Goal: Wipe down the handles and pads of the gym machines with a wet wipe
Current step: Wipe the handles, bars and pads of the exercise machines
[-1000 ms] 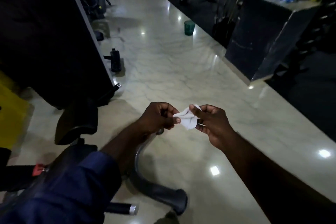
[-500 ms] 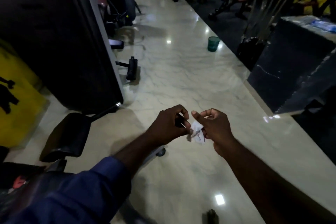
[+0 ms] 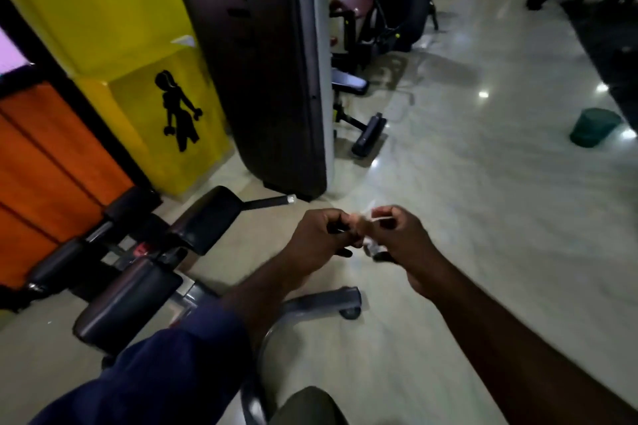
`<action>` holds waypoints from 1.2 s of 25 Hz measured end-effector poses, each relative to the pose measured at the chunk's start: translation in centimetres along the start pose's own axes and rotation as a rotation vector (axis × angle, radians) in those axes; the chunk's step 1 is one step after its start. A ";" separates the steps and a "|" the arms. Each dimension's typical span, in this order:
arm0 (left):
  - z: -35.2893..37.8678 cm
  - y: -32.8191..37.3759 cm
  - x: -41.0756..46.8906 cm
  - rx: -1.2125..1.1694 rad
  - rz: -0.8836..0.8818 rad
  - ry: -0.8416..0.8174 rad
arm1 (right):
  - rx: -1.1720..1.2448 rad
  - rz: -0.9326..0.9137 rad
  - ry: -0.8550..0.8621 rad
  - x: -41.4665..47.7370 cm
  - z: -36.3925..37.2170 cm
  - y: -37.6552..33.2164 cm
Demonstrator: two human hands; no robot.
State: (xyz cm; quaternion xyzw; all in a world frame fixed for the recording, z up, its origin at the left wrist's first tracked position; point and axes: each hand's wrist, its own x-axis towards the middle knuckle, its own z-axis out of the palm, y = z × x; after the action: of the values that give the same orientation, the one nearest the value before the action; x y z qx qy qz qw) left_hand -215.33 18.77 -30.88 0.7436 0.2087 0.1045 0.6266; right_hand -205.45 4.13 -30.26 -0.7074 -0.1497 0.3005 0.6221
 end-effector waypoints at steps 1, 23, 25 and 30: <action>-0.9 -0.1 0.4 -0.051 -0.015 0.045 | -0.037 -0.034 -0.088 0.9 0.7 -0.3; -20.5 -8.8 22.7 -0.459 -0.231 0.421 | -0.183 0.189 -0.475 34.3 17.5 -3.7; -22.2 -8.8 23.7 -0.456 -0.220 0.475 | -0.262 0.057 -0.563 36.9 19.4 -3.9; -25.6 -10.5 26.9 -0.441 -0.343 0.545 | -0.239 0.101 -0.675 44.2 21.6 -2.3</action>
State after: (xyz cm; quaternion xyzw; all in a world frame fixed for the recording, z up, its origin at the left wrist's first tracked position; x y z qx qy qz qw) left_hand -203.90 54.68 -39.00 0.4903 0.4615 0.2342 0.7013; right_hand -184.03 47.47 -39.55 -0.6426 -0.3452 0.5279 0.4350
